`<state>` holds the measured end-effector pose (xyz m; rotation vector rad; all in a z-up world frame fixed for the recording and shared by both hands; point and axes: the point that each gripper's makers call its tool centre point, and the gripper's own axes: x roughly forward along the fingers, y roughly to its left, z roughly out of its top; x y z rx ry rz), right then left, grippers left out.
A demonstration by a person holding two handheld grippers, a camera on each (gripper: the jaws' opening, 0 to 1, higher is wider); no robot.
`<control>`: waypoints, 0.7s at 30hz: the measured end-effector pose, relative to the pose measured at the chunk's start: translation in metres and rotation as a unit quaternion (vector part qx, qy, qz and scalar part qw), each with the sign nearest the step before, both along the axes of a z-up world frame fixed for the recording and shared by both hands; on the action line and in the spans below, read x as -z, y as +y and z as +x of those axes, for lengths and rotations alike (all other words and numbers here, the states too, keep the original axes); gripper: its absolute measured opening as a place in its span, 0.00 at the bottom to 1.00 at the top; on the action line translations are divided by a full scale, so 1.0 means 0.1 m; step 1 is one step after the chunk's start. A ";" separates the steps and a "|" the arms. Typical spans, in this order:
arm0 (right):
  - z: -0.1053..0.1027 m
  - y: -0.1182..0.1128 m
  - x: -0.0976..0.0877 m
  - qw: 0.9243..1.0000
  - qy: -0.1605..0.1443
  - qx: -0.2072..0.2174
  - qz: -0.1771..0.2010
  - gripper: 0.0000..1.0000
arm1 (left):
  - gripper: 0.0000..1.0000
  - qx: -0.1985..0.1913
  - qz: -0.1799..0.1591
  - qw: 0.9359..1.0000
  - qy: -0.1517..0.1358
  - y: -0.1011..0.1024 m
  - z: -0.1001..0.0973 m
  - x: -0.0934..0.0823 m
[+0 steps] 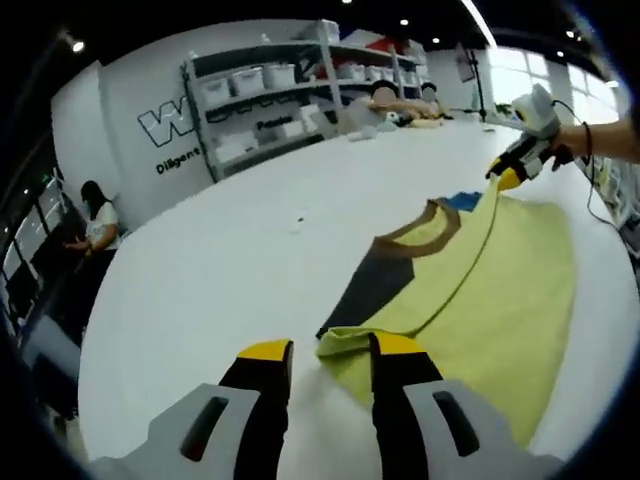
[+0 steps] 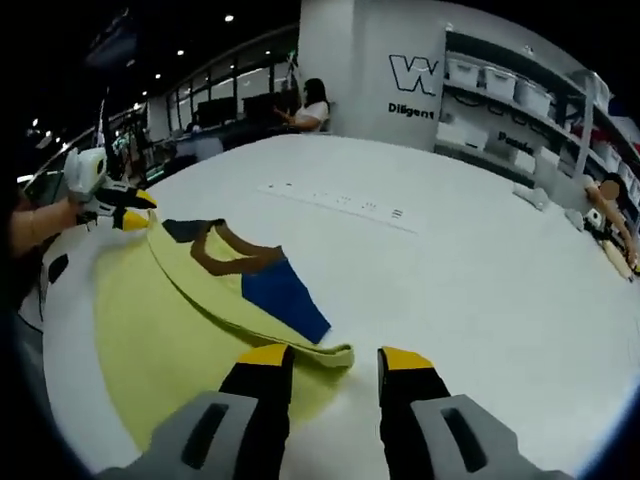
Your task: Fold the garment on the visible template until the final outline fits inside the template.
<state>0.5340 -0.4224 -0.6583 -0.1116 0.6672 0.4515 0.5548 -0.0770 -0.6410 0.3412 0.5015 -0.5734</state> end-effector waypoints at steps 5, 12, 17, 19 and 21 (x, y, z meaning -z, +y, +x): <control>0.04 0.00 0.02 0.999 0.006 0.032 0.036 0.26 | 0.29 -0.030 -0.015 0.999 0.015 0.05 0.09 0.06; 0.07 0.03 0.07 0.996 0.021 0.061 0.068 0.21 | 0.25 -0.057 -0.040 0.997 0.036 0.06 0.15 0.13; 0.08 0.01 0.12 0.995 0.027 0.074 0.068 0.18 | 0.23 -0.066 -0.049 0.995 0.056 0.06 0.16 0.22; 0.08 0.00 0.12 0.994 0.031 0.080 0.069 0.16 | 0.21 -0.066 -0.050 0.995 0.062 0.05 0.16 0.24; 0.09 -0.02 0.12 0.993 0.032 0.090 0.071 0.15 | 0.21 -0.069 -0.054 0.994 0.067 0.05 0.16 0.25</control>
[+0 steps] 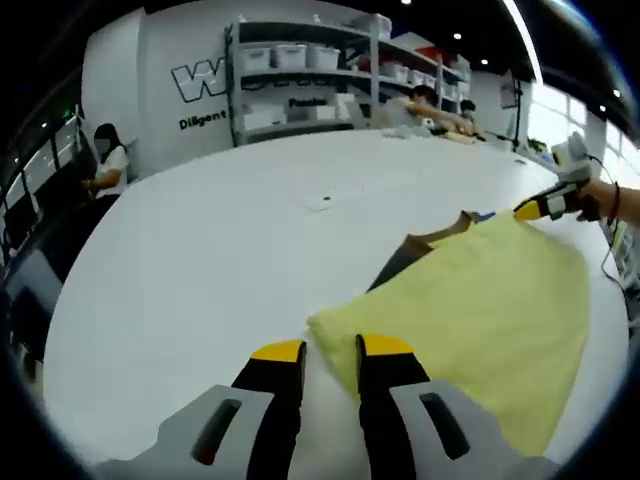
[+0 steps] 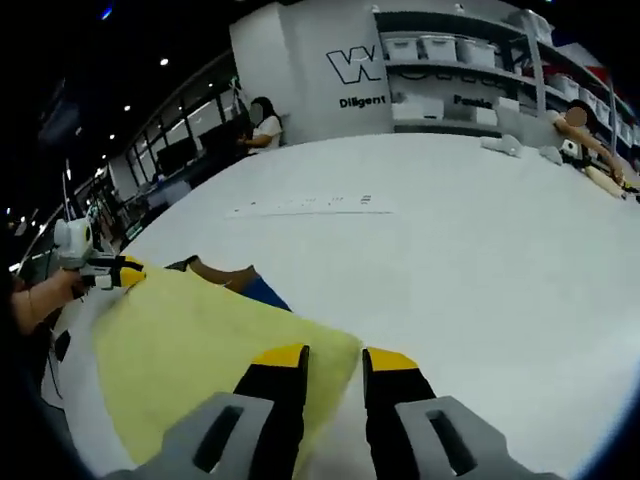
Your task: Fold the garment on the visible template until the final outline fits inside the template.
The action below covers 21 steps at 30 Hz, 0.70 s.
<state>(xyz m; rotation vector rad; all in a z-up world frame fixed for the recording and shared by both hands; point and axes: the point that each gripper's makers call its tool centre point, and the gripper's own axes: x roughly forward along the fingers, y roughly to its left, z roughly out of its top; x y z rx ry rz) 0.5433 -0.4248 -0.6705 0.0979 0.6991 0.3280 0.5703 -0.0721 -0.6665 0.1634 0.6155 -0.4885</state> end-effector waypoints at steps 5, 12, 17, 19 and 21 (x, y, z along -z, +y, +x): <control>0.01 -0.03 0.01 1.000 0.003 0.011 -0.005 0.08 | 0.16 -0.008 -0.014 1.000 0.008 -0.02 0.02 -0.01; 0.03 -0.04 0.02 1.000 0.003 0.017 -0.010 0.00 | 0.04 -0.015 -0.008 1.000 0.007 -0.04 0.05 -0.01; 0.01 -0.02 -0.06 1.000 -0.006 0.010 -0.015 0.00 | 0.03 -0.007 0.000 1.000 -0.010 -0.05 0.03 -0.11; 0.00 -0.02 -0.15 0.999 -0.019 -0.001 -0.036 0.00 | 0.03 -0.001 -0.004 1.000 -0.026 -0.06 0.03 -0.23; -0.01 -0.02 -0.22 0.999 -0.027 -0.006 -0.047 0.00 | 0.03 0.003 -0.011 0.999 -0.037 -0.08 0.03 -0.32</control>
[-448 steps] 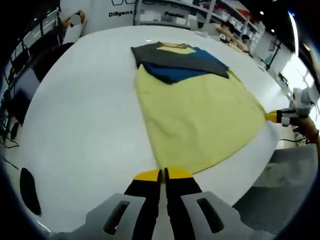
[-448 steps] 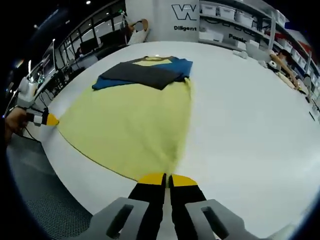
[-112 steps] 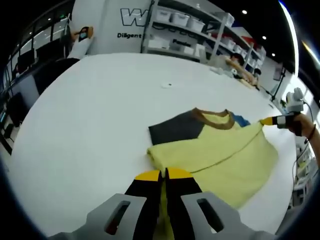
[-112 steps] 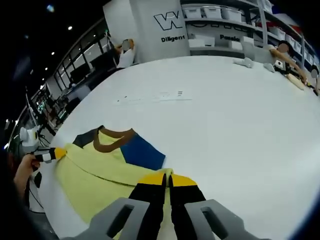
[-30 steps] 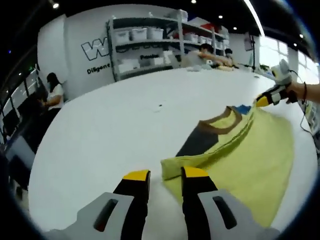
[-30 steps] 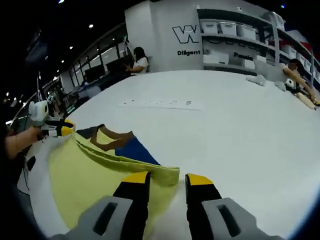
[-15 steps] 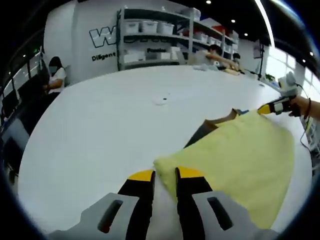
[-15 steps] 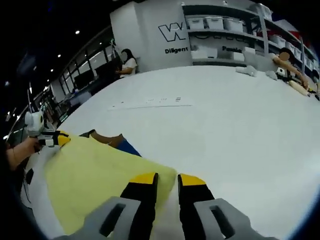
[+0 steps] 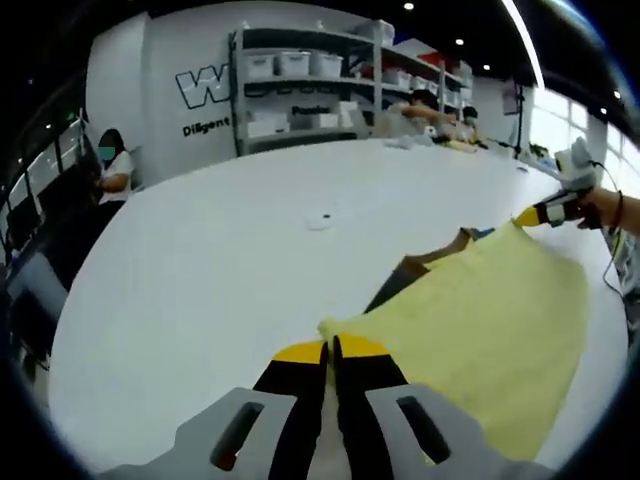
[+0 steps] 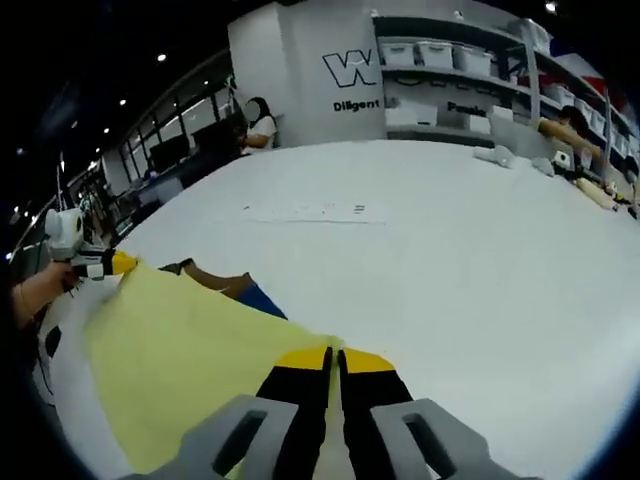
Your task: Fold the garment on the visible template until the final outline fits inside the template.
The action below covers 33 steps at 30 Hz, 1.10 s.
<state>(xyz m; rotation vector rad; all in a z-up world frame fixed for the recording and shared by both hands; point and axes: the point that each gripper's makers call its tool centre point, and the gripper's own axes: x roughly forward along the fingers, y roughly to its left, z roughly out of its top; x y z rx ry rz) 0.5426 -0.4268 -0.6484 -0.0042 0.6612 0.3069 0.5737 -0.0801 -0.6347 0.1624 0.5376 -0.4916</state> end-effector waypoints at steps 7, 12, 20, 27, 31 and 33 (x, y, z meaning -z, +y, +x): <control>0.05 0.03 -0.34 0.999 -0.036 0.006 0.006 0.00 | 0.03 -0.009 -0.039 0.998 -0.041 0.00 0.05 -0.30; 0.14 -0.04 -0.44 0.998 -0.057 0.026 0.007 0.00 | 0.03 -0.031 -0.060 0.996 -0.050 0.04 0.17 -0.32; 0.37 -0.06 -0.14 0.997 -0.041 0.058 0.022 0.00 | 0.03 -0.082 -0.078 0.994 -0.013 0.09 0.37 0.03; 0.49 -0.06 0.08 0.998 -0.022 0.061 0.005 0.00 | 0.03 -0.082 -0.037 0.996 -0.006 0.11 0.44 0.15; 0.52 -0.06 0.13 0.998 -0.017 0.059 -0.001 0.00 | 0.03 -0.080 -0.026 0.996 0.000 0.11 0.44 0.19; 0.52 -0.05 0.14 0.998 -0.016 0.058 -0.001 0.00 | 0.03 -0.079 -0.020 0.997 0.002 0.12 0.42 0.20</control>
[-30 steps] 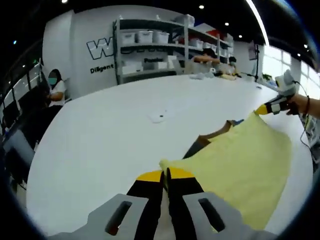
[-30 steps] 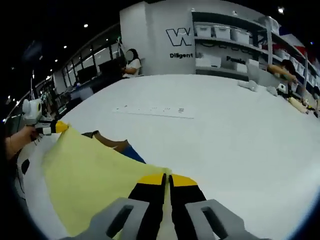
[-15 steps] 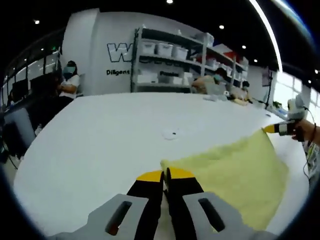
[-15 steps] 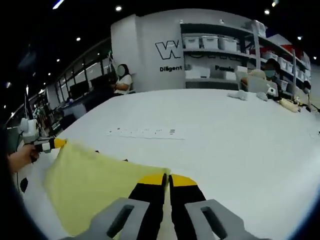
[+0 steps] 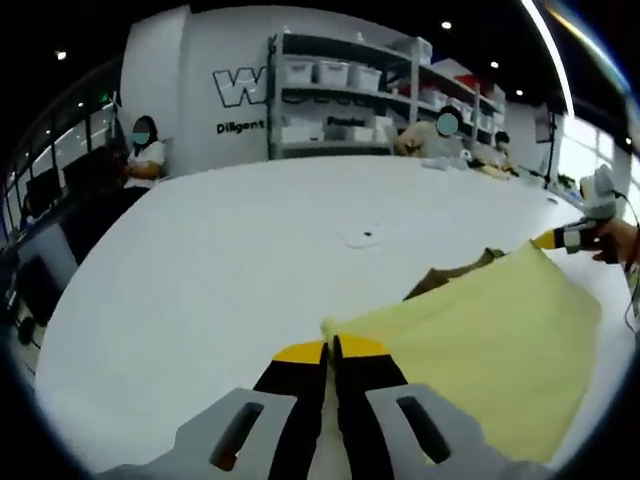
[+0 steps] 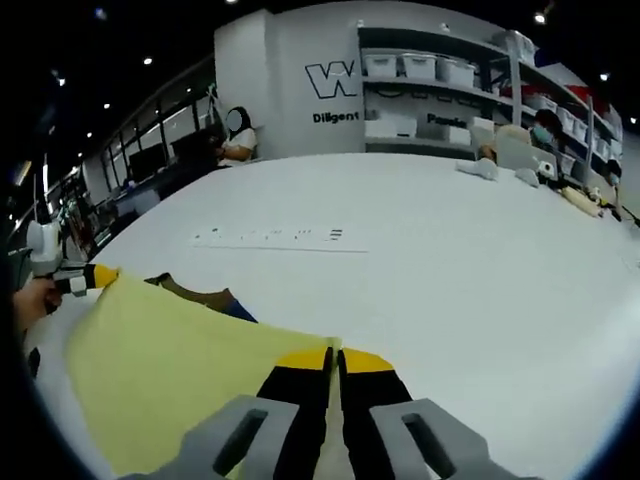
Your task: Fold the garment on the visible template until the final outline fits inside the template.
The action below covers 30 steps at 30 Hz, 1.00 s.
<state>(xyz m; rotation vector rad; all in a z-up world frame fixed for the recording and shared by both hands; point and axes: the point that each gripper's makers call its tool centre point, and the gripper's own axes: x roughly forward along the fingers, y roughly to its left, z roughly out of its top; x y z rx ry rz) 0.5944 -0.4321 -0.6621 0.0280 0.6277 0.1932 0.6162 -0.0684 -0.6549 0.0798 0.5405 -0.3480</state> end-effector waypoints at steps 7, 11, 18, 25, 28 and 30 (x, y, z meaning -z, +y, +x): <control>-0.05 -0.01 -0.09 1.000 -0.002 0.013 0.022 0.00 | 0.17 -0.014 0.000 1.000 0.007 0.10 -0.06 -0.08; -0.18 0.08 -0.16 0.999 0.005 0.006 0.053 0.21 | 0.30 -0.007 -0.021 1.000 0.010 0.08 -0.19 -0.19; -0.45 0.22 -0.21 0.996 0.027 -0.011 0.087 0.53 | 0.51 0.009 -0.047 0.999 0.005 0.01 -0.41 -0.35; -0.73 0.37 -0.29 0.994 0.040 -0.045 0.091 0.75 | 0.80 0.029 -0.057 0.998 -0.006 -0.07 -0.65 -0.49; -0.85 0.43 -0.30 0.992 0.045 -0.054 0.103 0.82 | 0.88 0.041 -0.058 0.997 -0.006 -0.11 -0.78 -0.53; -0.93 0.46 -0.31 0.992 0.048 -0.062 0.102 0.86 | 0.93 0.050 -0.066 0.996 -0.009 -0.14 -0.86 -0.56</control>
